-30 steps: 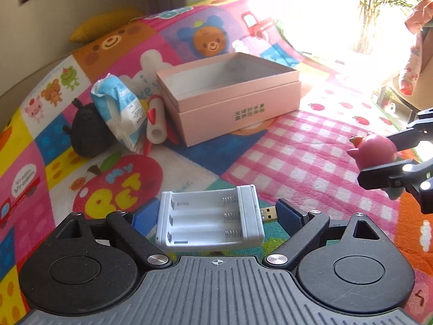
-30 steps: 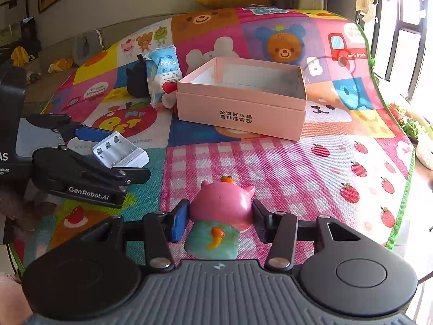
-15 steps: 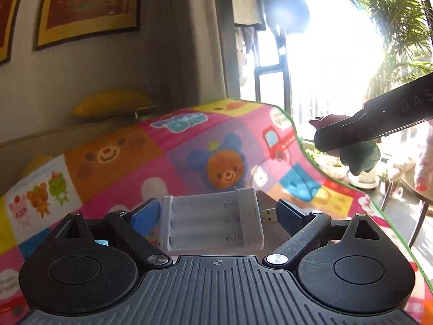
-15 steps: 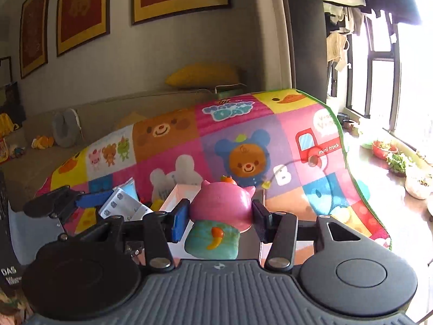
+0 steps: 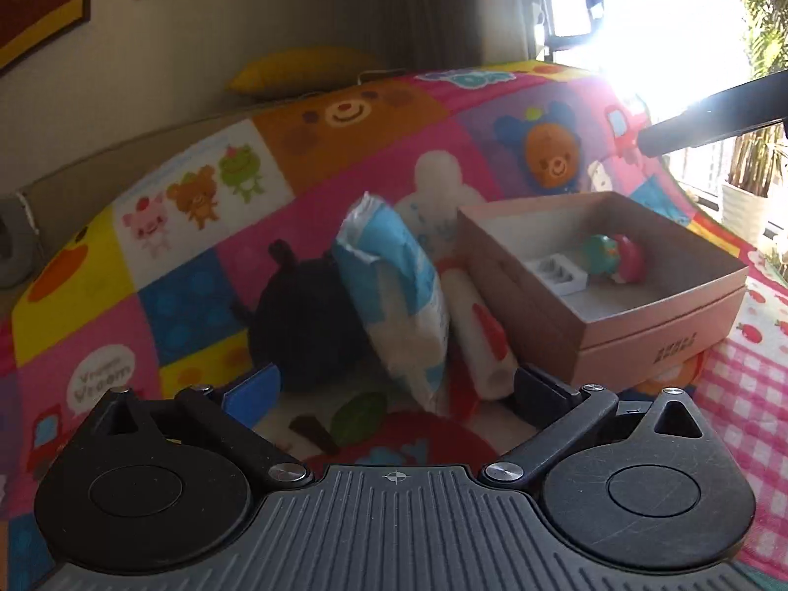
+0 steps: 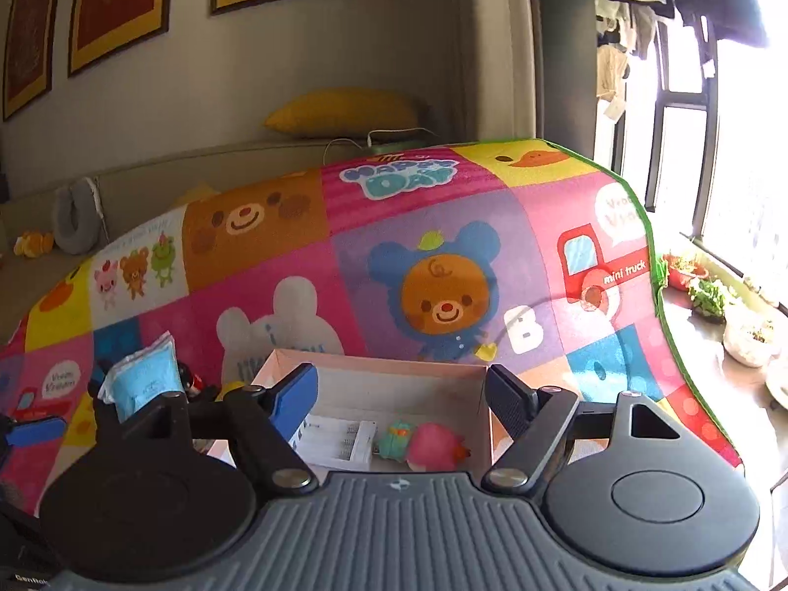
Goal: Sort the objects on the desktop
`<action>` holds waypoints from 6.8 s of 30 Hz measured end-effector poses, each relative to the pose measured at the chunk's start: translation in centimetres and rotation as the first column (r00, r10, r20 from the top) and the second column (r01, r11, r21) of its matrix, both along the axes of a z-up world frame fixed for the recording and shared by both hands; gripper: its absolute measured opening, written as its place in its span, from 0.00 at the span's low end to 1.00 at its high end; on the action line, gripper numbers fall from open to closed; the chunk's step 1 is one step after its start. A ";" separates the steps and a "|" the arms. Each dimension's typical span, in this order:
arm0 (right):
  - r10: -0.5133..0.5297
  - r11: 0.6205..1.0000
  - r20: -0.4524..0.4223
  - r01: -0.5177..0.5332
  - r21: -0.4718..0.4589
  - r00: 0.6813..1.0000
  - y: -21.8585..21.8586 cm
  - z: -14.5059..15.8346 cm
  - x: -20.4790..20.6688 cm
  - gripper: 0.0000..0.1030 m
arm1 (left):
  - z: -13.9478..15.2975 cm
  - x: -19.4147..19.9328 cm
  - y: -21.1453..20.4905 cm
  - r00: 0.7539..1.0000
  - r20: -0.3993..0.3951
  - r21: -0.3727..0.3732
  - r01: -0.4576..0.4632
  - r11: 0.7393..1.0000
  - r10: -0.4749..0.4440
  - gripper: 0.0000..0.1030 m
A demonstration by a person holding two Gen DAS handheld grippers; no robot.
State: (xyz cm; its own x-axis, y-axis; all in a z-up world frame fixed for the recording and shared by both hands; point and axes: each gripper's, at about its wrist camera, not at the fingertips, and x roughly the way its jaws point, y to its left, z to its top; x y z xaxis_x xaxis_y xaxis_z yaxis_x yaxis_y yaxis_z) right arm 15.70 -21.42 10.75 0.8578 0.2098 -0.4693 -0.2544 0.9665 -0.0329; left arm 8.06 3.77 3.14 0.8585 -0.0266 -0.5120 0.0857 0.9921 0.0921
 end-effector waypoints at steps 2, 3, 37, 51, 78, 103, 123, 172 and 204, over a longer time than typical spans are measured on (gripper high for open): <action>0.073 0.991 0.023 -0.070 -0.111 0.997 2.9 -0.8 -1.6 0.51 | -1.0 -0.4 2.0 0.998 -0.028 -0.009 -0.064 0.998 0.064 1.00; 0.118 0.980 0.027 -0.112 -0.162 0.993 4.5 -1.3 -2.5 0.45 | -1.3 -0.6 3.2 0.995 -0.038 -0.027 -0.096 0.995 0.095 1.00; 0.277 0.930 -0.231 -0.321 -0.179 0.933 7.2 -6.6 -17.2 0.05 | -0.1 -6.1 2.2 0.998 -0.057 -0.180 -0.044 0.983 0.035 1.00; 0.148 0.984 -0.097 -0.156 -0.080 0.984 1.2 -7.3 -18.8 0.66 | 0.4 5.3 -1.5 0.996 -0.038 -0.172 -0.084 0.982 0.078 1.00; 0.046 0.999 -0.154 -0.047 -0.003 0.987 -1.5 -11.4 -17.1 0.98 | 2.5 -0.1 -0.3 0.999 0.020 -0.183 -0.033 0.983 0.037 0.76; 0.024 0.999 -0.210 -0.019 0.028 0.977 -1.9 -11.8 -16.1 1.00 | 3.2 -4.8 0.6 0.997 0.020 -0.160 0.081 0.984 -0.079 0.43; 0.239 0.970 -0.042 -0.237 0.053 0.970 3.5 -4.1 -15.5 0.99 | -0.6 -12.4 3.7 0.994 -0.104 -0.244 -0.050 0.968 0.025 1.00; 0.047 0.976 -0.259 0.011 0.220 0.965 -4.9 -10.3 -15.7 0.67 | 0.1 -5.3 0.6 0.996 -0.040 -0.106 0.072 0.992 -0.076 1.00; 0.022 0.977 -0.245 0.031 0.209 0.969 -5.1 -11.6 -16.5 0.86 | -2.7 -10.1 -7.7 0.962 -0.156 -0.148 0.201 0.968 -0.223 0.89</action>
State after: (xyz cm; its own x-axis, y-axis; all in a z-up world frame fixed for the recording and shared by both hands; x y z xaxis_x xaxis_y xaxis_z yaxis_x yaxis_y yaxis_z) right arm -0.77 -26.48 -0.85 0.7234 0.3225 -0.6104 -0.2246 0.9460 0.2336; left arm -2.07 -3.92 0.49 0.7266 -0.2740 -0.6300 0.2983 0.9519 -0.0699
